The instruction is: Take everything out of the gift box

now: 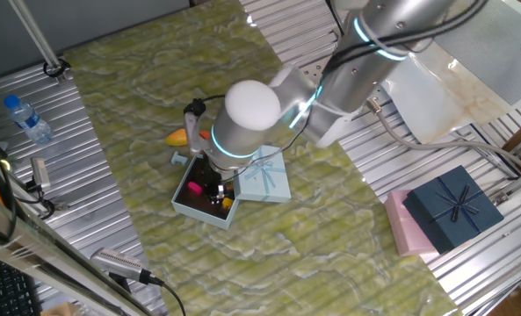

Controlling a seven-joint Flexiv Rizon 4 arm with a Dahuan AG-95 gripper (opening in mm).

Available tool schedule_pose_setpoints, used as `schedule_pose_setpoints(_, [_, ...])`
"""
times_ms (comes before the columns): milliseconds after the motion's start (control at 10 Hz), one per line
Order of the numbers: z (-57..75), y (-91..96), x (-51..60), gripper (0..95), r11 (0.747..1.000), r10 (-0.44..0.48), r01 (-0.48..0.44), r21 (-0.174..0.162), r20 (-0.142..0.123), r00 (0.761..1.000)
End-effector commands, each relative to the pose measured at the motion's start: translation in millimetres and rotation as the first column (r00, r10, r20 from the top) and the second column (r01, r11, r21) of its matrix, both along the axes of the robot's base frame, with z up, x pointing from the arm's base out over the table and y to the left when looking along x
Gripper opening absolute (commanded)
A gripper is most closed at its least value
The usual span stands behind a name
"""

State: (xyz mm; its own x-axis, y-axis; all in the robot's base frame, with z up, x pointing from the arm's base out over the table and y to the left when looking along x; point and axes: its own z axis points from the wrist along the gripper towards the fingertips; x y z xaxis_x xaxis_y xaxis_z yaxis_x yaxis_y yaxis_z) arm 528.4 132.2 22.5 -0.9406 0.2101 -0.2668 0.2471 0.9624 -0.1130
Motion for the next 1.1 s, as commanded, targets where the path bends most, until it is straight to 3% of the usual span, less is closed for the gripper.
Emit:
schedule_pose_setpoints(100, [-0.6,0.3,1.0,38.0,1.0,0.001,-0.001,0.004,0.005,1.0])
schedule_pose_setpoints(400, [-0.6,0.3,1.0,38.0,1.0,0.007,-0.007,0.002,0.038,0.999])
schedule_pose_setpoints(500, [-0.4,-0.6,0.6,19.0,1.0,0.009,-0.009,0.004,0.047,0.999])
schedule_pose_setpoints(800, [1.5,-5.3,-1.9,19.0,1.0,0.012,-0.012,-0.003,0.065,0.998])
schedule_pose_setpoints(900, [2.1,-5.6,-2.3,19.0,0.999,0.014,-0.012,-0.032,0.065,0.998])
schedule_pose_setpoints(1100, [2.0,-5.9,-2.4,19.0,0.999,0.016,-0.013,-0.041,0.068,0.998])
